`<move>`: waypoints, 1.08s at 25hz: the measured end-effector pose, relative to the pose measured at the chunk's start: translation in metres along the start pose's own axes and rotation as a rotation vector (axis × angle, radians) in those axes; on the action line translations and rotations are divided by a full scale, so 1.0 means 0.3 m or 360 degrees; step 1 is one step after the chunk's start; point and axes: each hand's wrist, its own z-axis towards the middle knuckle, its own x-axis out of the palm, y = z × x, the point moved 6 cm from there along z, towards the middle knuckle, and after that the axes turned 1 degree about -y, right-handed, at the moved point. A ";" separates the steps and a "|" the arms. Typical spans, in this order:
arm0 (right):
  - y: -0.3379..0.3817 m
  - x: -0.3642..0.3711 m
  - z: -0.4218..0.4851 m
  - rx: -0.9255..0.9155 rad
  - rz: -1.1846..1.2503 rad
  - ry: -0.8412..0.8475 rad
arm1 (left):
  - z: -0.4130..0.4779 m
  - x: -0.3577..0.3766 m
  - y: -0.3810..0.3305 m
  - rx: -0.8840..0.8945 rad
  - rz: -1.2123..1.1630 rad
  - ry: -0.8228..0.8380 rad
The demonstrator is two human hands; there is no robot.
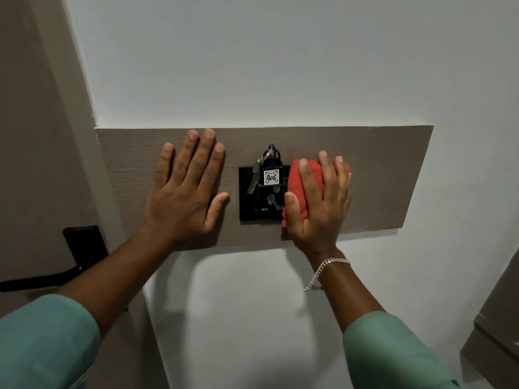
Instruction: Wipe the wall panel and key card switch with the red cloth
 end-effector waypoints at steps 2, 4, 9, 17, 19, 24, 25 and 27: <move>-0.039 -0.021 -0.022 -0.0100 -0.0035 0.0087 | 0.000 -0.003 -0.003 0.0011 0.0011 -0.0007; -0.050 -0.007 0.004 0.0178 -0.0020 0.0022 | -0.001 -0.002 -0.003 0.0010 0.0015 0.0002; 0.016 0.016 -0.018 0.0117 -0.0019 0.0024 | 0.000 -0.003 -0.003 0.0000 0.0000 0.0007; -0.026 0.002 0.021 0.0348 0.0120 -0.0104 | -0.002 0.001 -0.004 -0.0003 -0.0008 0.0005; -0.005 0.010 0.021 0.0008 0.0077 -0.0008 | -0.003 0.004 -0.004 -0.0006 -0.0021 0.0015; -0.100 -0.017 -0.084 -0.0383 -0.0014 0.0320 | -0.003 0.001 -0.002 -0.0011 -0.0011 0.0011; -0.119 -0.028 -0.097 -0.0335 0.0010 0.0338 | -0.001 -0.002 -0.003 -0.0005 -0.0012 0.0016; -0.140 -0.061 -0.120 -0.0146 0.0100 0.0296 | 0.001 -0.005 -0.003 0.0010 -0.0010 0.0019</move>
